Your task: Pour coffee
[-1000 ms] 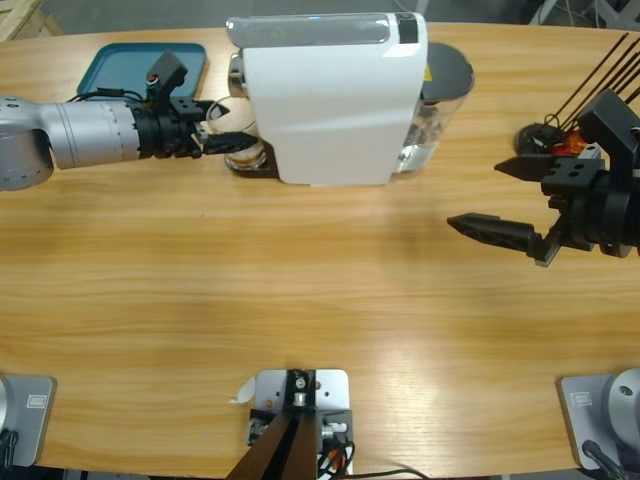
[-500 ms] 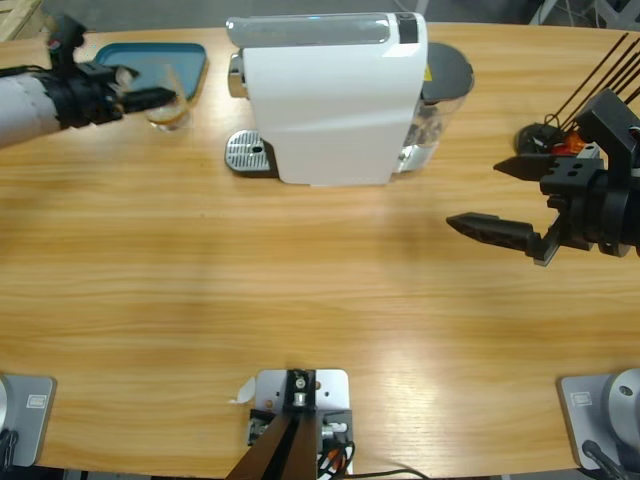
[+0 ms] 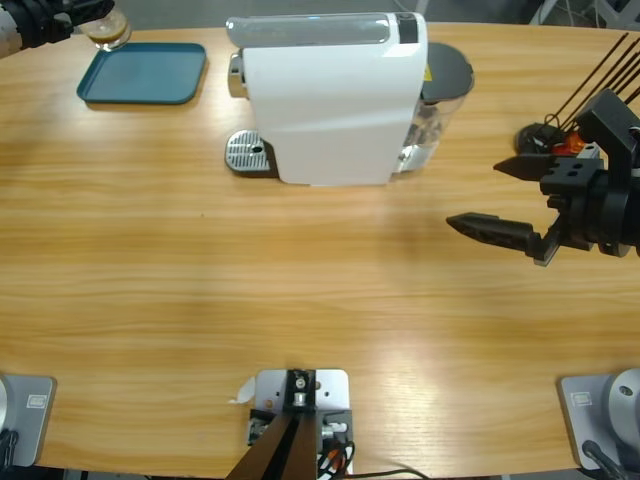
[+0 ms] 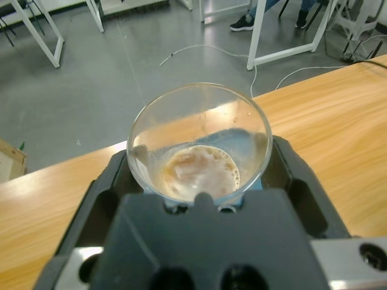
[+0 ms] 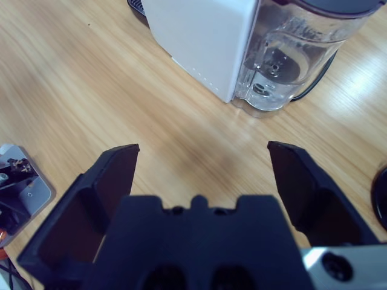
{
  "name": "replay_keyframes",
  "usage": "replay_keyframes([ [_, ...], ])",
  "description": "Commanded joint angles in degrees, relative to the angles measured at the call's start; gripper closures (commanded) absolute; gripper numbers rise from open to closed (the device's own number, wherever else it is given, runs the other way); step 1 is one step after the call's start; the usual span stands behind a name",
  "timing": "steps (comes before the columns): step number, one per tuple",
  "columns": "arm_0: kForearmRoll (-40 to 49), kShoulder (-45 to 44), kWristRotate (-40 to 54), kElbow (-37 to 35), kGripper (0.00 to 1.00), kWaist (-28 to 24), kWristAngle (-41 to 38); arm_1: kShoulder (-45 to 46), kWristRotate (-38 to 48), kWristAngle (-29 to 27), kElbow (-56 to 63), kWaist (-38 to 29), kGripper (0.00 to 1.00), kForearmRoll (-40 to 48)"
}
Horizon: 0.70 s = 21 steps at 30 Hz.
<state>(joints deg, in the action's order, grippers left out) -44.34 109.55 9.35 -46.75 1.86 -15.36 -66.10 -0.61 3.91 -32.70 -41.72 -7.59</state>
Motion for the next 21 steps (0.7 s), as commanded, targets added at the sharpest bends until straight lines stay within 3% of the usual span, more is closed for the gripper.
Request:
replay_keyframes([
  [1, 2.0, 6.7, -1.1, -2.0, 0.566, -1.8, -0.3, -0.8, 0.7, -0.8, 1.8, -0.6, 0.05, 1.1],
  [21, 21.1, 9.2, -2.5, -11.3, 0.543, -3.4, -0.6, -0.6, 0.7, -1.0, 1.9, -0.5, 0.05, 1.3],
])
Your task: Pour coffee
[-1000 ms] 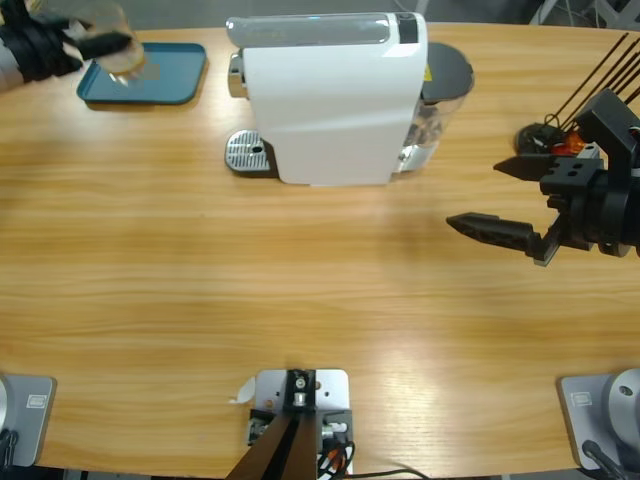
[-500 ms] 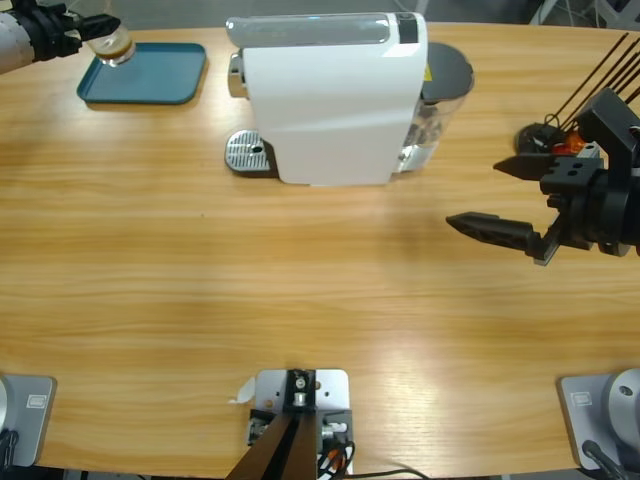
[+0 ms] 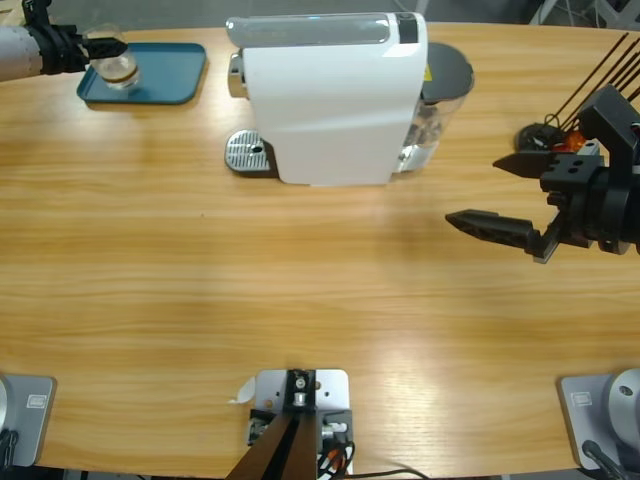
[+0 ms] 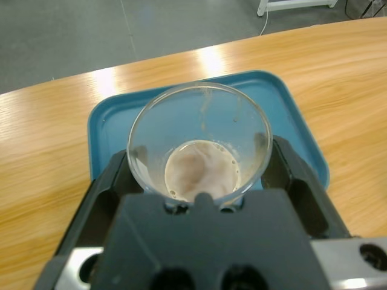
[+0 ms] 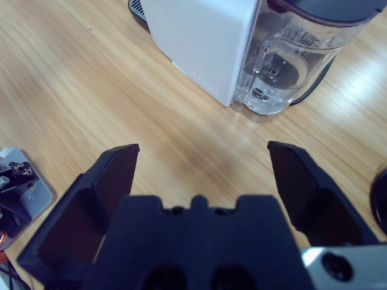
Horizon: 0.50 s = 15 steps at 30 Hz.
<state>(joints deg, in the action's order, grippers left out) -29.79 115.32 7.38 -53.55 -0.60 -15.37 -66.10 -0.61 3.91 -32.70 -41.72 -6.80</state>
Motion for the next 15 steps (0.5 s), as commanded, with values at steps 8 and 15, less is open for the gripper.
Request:
replay_keyframes([
  [8, 16.6, 4.5, -0.4, -9.5, 0.538, -1.0, -0.6, -0.7, 0.7, -1.0, 1.9, -0.5, 0.05, 0.5],
  [15, 20.0, 4.5, -0.2, -10.4, 0.131, -1.0, -0.6, -1.0, 0.7, -1.1, 1.8, -0.6, 0.05, 0.6],
])
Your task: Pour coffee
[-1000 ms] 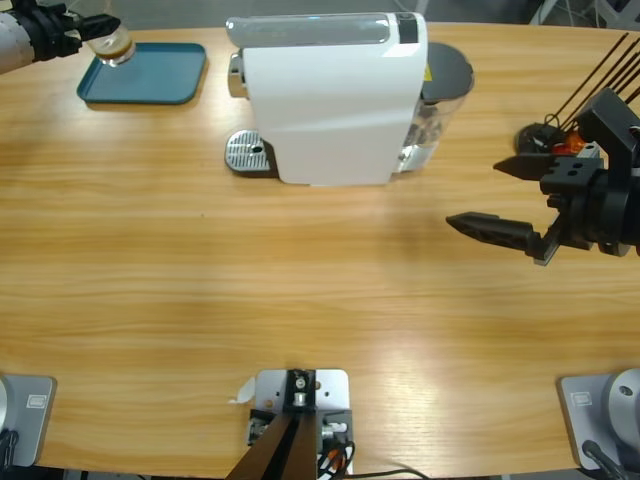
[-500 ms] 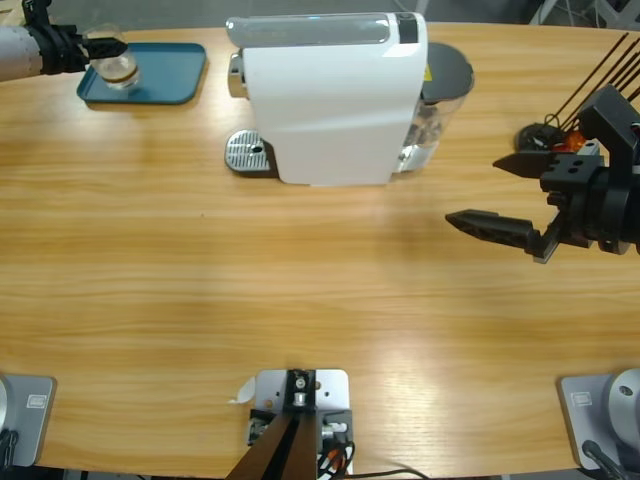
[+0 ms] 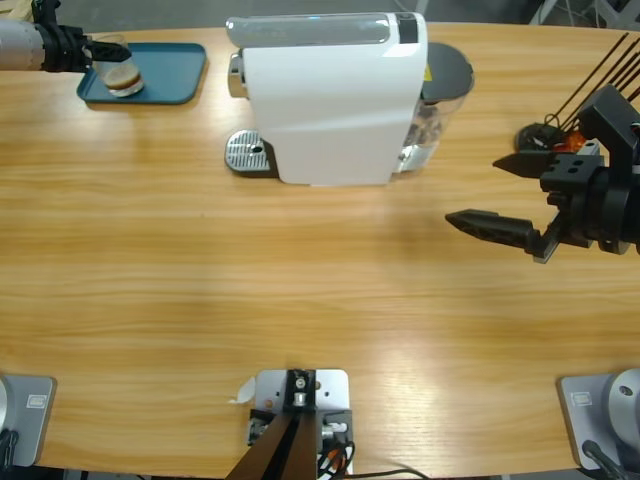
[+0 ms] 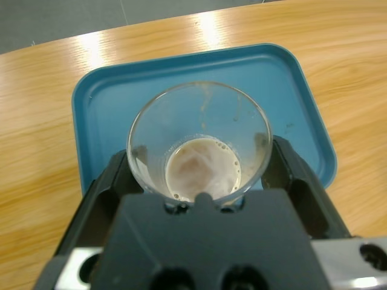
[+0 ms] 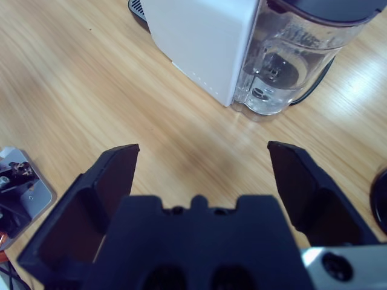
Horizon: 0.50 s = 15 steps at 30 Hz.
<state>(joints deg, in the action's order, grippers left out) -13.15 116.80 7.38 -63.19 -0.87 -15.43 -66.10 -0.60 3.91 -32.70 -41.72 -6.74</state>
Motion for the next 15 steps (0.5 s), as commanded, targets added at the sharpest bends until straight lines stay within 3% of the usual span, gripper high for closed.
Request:
replay_keyframes([
  [1, 3.3, 2.8, 0.1, -0.4, 0.091, -0.7, -0.5, -1.0, 0.7, -1.1, 1.8, -0.6, 0.05, 0.6],
  [6, 3.1, 1.0, 0.4, 1.6, 0.005, -0.7, -0.5, -1.0, 0.7, -1.1, 1.8, -0.5, 0.05, 0.7],
  [15, 2.7, -8.5, 0.4, 5.6, 0.004, -0.7, -0.1, -0.5, 0.7, -1.1, 1.9, -0.6, 0.046, 0.7],
])
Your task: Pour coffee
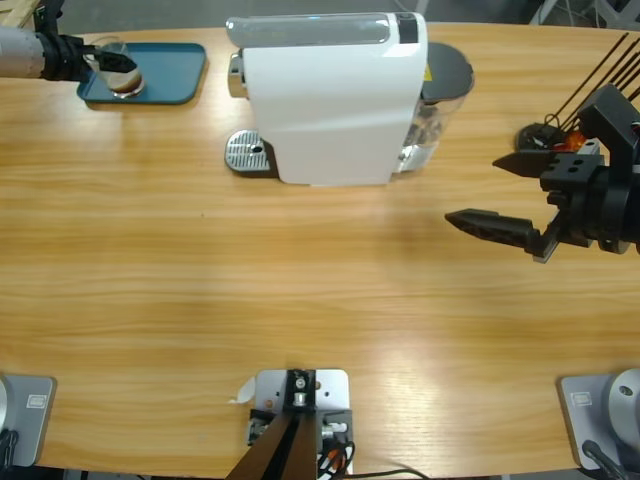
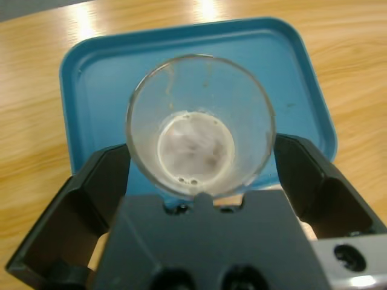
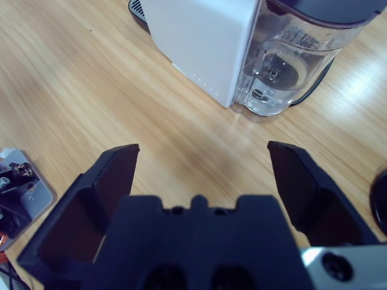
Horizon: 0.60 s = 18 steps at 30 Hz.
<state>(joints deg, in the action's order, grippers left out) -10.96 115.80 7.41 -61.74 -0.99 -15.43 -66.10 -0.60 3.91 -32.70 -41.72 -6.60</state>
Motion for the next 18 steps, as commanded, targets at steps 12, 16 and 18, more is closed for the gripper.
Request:
replay_keyframes([
  [12, 22.0, -32.1, 1.2, 1.2, 0.013, 11.8, 14.7, 0.0, 1.3, -1.6, 1.7, -0.5, 0.0, 0.2],
  [16, 36.1, -37.1, 7.4, -1.6, 0.022, 27.0, 18.3, -0.3, 3.6, -2.2, 0.8, -0.5, 0.0, -1.5],
  [18, 36.4, -40.2, 7.0, 1.4, 0.016, 31.9, 18.0, -0.4, 5.4, -3.0, 0.3, -0.5, 0.0, -2.6],
])
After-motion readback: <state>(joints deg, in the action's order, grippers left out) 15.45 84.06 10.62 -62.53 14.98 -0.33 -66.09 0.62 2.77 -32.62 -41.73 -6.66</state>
